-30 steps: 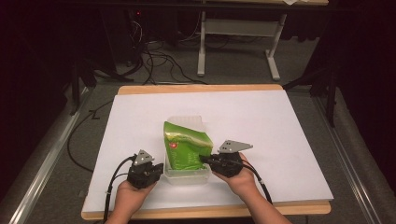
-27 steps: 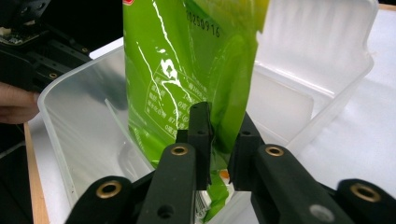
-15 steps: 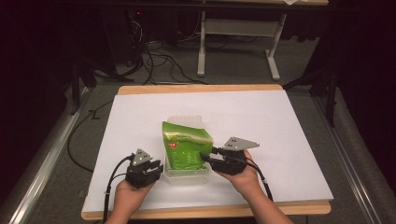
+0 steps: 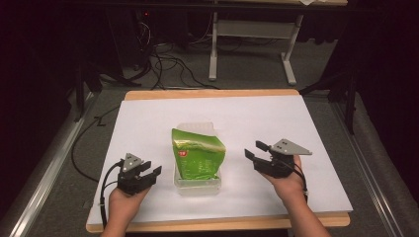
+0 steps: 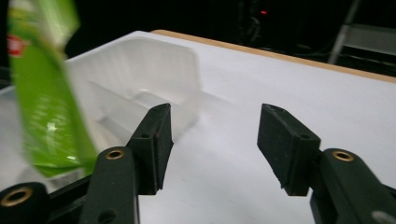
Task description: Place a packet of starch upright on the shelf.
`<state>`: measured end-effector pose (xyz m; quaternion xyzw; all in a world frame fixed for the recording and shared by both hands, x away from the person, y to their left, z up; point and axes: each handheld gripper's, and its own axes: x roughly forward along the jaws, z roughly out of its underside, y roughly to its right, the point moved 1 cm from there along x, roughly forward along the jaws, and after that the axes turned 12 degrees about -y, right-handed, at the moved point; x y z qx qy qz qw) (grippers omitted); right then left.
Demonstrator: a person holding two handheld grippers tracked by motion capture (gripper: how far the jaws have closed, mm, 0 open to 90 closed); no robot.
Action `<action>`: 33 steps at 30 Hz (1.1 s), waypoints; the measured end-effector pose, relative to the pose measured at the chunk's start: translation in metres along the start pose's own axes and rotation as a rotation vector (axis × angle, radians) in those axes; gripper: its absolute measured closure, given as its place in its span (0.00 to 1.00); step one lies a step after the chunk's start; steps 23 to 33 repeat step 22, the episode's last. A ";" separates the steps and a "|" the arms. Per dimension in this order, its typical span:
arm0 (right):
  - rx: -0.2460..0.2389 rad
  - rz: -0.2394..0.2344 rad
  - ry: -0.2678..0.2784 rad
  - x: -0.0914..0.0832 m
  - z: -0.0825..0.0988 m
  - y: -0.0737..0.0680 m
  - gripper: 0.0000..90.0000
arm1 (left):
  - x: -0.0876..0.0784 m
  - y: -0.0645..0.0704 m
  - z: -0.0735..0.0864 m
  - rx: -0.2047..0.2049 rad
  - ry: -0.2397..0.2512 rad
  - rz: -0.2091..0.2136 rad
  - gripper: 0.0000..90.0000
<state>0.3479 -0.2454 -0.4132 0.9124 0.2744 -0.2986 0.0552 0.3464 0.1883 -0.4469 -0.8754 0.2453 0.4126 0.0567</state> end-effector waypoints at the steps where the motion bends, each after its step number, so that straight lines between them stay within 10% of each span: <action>1: 0.012 0.018 -0.003 -0.003 0.003 0.006 0.47 | -0.001 -0.004 0.000 -0.009 0.003 -0.009 0.57; 10: 0.064 0.117 -0.041 -0.027 0.031 0.039 0.44 | -0.006 -0.027 0.005 -0.090 0.016 -0.019 0.54; 33: 0.051 0.094 -0.085 -0.015 0.034 0.033 0.43 | -0.001 -0.012 0.001 -0.054 -0.014 0.000 0.54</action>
